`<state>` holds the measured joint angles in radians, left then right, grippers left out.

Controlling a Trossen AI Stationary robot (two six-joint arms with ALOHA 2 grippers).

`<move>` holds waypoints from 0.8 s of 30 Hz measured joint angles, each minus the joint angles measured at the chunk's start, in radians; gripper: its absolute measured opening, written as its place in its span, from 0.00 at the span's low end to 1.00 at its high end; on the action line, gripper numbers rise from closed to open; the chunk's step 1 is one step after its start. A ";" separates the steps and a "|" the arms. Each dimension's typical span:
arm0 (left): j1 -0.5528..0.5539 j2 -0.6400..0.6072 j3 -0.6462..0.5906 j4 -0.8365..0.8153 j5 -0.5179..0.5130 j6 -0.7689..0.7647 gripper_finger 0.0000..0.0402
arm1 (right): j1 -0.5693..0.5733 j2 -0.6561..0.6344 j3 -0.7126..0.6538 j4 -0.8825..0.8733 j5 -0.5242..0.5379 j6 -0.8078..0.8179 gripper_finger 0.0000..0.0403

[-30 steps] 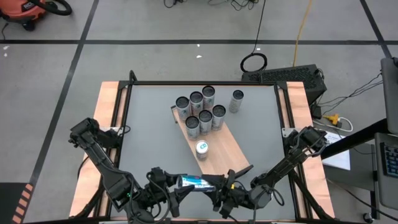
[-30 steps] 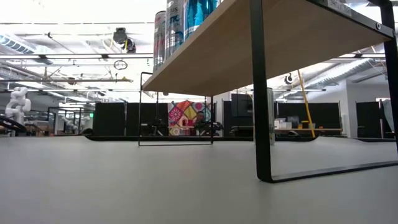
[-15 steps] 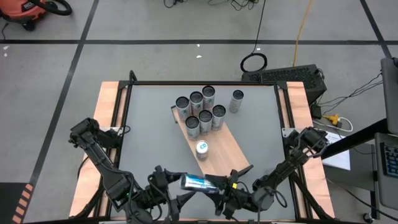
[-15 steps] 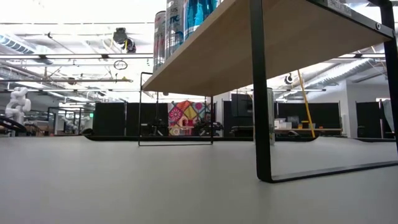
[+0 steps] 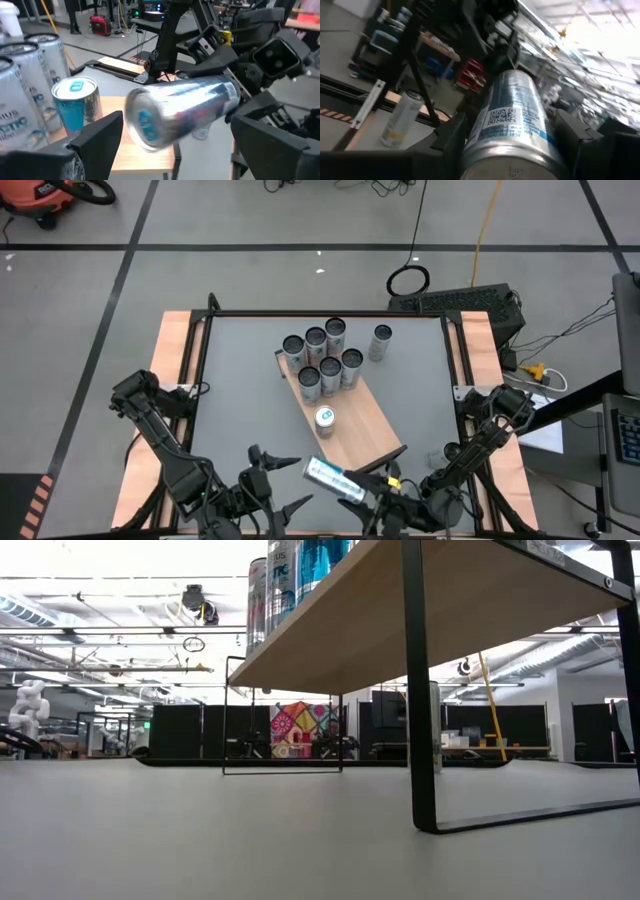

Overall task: Place canned beverage on shelf
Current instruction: Put the left blue soda can on the shelf aligned with the other blue soda can

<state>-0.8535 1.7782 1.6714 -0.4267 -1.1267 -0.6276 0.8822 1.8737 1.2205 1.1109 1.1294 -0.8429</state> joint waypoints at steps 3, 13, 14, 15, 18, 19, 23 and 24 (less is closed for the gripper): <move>0.000 0.000 0.000 0.000 0.000 0.033 0.92 | 0.000 0.000 0.000 0.000 0.055 0.001 0.45; -0.022 0.000 -0.001 -0.002 -0.019 0.084 0.92 | -0.001 -0.001 0.000 0.026 0.121 -0.032 0.44; -0.026 0.000 -0.001 -0.002 -0.019 0.081 0.92 | -0.001 -0.001 0.000 0.019 0.149 -0.036 0.44; -0.027 0.003 -0.001 -0.001 -0.019 0.072 0.92 | -0.003 -0.001 0.000 0.000 0.168 -0.036 0.44; -0.036 0.013 -0.002 -0.004 -0.021 0.061 0.92 | -0.006 -0.001 0.000 -0.030 0.193 -0.026 0.44; -0.038 0.013 -0.003 -0.005 -0.021 0.061 0.92 | -0.006 -0.001 0.000 -0.030 0.194 -0.025 0.44; -0.040 0.032 -0.001 0.000 -0.030 0.072 0.92 | -0.005 -0.002 0.000 0.007 0.175 -0.060 0.44; -0.040 0.042 -0.001 -0.002 -0.030 0.084 0.92 | -0.005 -0.004 0.000 0.022 0.175 -0.076 0.44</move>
<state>-0.8936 1.8202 1.6705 -0.4290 -1.1566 -0.5432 0.8776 1.8692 1.2209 1.1326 1.3040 -0.9186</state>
